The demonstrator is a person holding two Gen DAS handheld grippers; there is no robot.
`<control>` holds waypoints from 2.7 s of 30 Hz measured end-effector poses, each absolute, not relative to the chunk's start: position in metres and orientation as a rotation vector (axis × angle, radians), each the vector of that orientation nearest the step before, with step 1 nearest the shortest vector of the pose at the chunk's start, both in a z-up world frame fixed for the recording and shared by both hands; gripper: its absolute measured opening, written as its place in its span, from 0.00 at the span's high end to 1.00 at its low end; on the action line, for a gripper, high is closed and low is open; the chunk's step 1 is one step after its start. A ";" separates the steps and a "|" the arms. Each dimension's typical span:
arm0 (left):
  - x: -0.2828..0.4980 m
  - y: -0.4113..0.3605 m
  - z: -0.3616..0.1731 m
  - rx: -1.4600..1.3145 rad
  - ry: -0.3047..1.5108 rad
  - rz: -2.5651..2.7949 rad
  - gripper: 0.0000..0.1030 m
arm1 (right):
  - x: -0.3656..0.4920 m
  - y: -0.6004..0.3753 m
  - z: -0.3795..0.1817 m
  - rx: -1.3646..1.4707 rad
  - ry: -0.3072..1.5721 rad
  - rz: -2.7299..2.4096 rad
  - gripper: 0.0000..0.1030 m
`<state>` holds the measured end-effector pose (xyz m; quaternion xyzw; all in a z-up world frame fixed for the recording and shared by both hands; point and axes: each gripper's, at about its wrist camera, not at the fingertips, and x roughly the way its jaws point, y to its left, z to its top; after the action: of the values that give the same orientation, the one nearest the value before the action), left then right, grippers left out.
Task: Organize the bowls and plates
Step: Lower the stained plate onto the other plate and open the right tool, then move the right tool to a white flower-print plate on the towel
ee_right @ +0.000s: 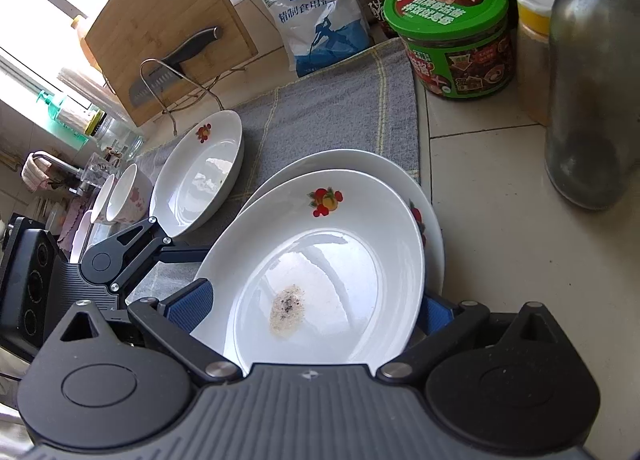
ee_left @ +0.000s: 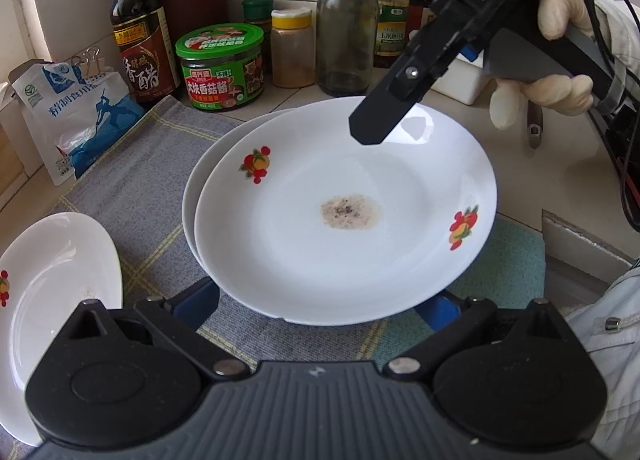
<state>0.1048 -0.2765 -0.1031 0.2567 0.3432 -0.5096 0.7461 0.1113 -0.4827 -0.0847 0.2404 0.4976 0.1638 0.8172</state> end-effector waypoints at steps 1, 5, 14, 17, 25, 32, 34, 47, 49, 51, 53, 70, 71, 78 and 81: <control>0.105 -0.276 -0.103 0.560 0.749 -1.116 0.01 | 0.110 -0.483 -0.084 0.513 1.057 0.346 0.00; 0.106 -0.274 -0.103 0.552 0.740 -1.124 0.01 | 0.106 -0.484 -0.081 0.516 1.042 0.335 0.00; 0.103 -0.271 -0.098 0.538 0.710 -1.130 0.02 | 0.099 -0.481 -0.075 0.511 1.032 0.292 0.00; 0.103 -0.270 -0.097 0.522 0.708 -1.136 0.02 | 0.097 -0.479 -0.075 0.504 1.034 0.274 0.00; 0.097 -0.270 -0.095 0.488 0.686 -1.142 0.02 | 0.095 -0.469 -0.075 0.471 1.041 0.232 0.00; 0.094 -0.269 -0.095 0.460 0.676 -1.129 0.02 | 0.092 -0.466 -0.074 0.445 1.029 0.195 0.00; 0.093 -0.268 -0.095 0.461 0.672 -1.126 0.02 | 0.091 -0.465 -0.075 0.440 1.032 0.186 0.00; 0.090 -0.267 -0.097 0.445 0.677 -1.108 0.01 | 0.083 -0.460 -0.075 0.404 1.028 0.125 0.00; 0.091 -0.267 -0.097 0.433 0.687 -1.100 0.01 | 0.082 -0.459 -0.075 0.388 1.023 0.118 0.00; 0.091 -0.265 -0.097 0.416 0.687 -1.091 0.01 | 0.079 -0.457 -0.071 0.367 1.006 0.118 0.00; 0.093 -0.262 -0.095 0.386 0.695 -1.091 0.01 | 0.077 -0.455 -0.063 0.332 0.981 0.112 0.00; 0.081 -0.227 -0.080 0.281 0.677 -0.734 0.01 | 0.108 -0.410 -0.036 -0.060 0.769 0.224 0.00; 0.082 -0.221 -0.080 0.271 0.688 -0.688 0.01 | 0.114 -0.406 -0.036 -0.061 0.766 0.240 0.00; 0.095 -0.176 -0.085 0.221 0.727 -0.439 0.01 | 0.149 -0.369 -0.045 -0.106 0.780 0.299 0.00; 0.108 -0.161 -0.096 0.206 0.750 -0.411 0.01 | 0.156 -0.353 -0.046 -0.091 0.786 0.307 0.00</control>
<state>0.1078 -0.1606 -0.0957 0.0998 0.3628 -0.1987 0.9049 0.1557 -0.3534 -0.0456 -0.0443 0.3812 0.1487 0.9114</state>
